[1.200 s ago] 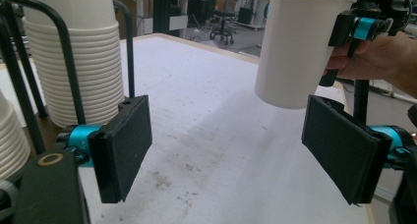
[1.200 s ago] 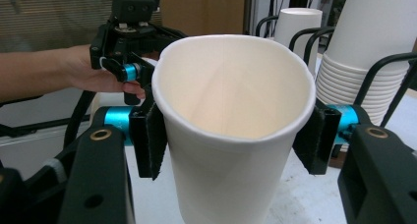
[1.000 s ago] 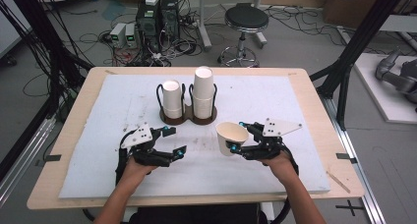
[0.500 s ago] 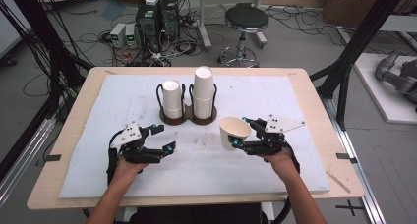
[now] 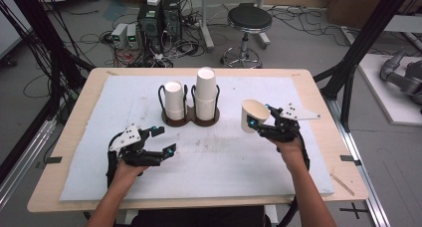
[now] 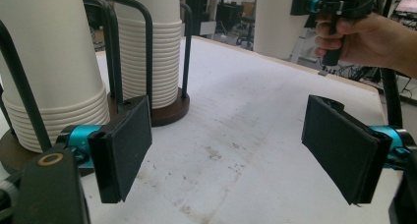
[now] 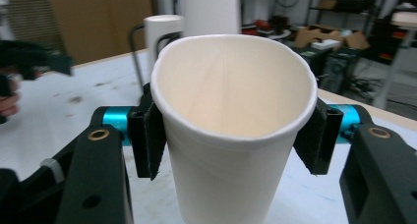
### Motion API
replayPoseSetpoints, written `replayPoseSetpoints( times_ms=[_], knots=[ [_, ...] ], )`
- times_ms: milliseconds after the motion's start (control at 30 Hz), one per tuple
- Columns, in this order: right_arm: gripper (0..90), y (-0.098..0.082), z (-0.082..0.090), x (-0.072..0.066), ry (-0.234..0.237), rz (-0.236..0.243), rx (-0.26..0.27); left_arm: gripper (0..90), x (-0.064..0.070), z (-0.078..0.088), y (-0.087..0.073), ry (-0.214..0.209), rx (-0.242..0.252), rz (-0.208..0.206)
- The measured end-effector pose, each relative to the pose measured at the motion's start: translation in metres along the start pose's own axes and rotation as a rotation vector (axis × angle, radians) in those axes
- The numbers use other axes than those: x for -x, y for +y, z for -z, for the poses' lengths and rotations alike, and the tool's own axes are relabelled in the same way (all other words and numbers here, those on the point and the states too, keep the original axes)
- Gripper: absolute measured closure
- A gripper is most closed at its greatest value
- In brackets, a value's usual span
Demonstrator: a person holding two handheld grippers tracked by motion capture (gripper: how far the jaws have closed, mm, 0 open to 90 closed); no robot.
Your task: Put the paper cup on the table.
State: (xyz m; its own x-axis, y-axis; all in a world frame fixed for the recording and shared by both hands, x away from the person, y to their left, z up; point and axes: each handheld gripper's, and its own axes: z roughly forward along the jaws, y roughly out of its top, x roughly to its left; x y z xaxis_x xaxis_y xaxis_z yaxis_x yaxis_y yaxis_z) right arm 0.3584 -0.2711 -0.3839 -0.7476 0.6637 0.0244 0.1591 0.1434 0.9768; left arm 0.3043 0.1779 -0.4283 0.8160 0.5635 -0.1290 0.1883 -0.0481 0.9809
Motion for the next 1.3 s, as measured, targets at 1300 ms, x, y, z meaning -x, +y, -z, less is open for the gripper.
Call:
replayPoseSetpoints(
  times_ms=[1300],
  knots=[
    [26.1,-0.046,-0.008,0.046,-0.201,-0.153,-0.224,19.2,-0.003,0.002,-0.003,0.017,-0.011,0.008]
  ],
)
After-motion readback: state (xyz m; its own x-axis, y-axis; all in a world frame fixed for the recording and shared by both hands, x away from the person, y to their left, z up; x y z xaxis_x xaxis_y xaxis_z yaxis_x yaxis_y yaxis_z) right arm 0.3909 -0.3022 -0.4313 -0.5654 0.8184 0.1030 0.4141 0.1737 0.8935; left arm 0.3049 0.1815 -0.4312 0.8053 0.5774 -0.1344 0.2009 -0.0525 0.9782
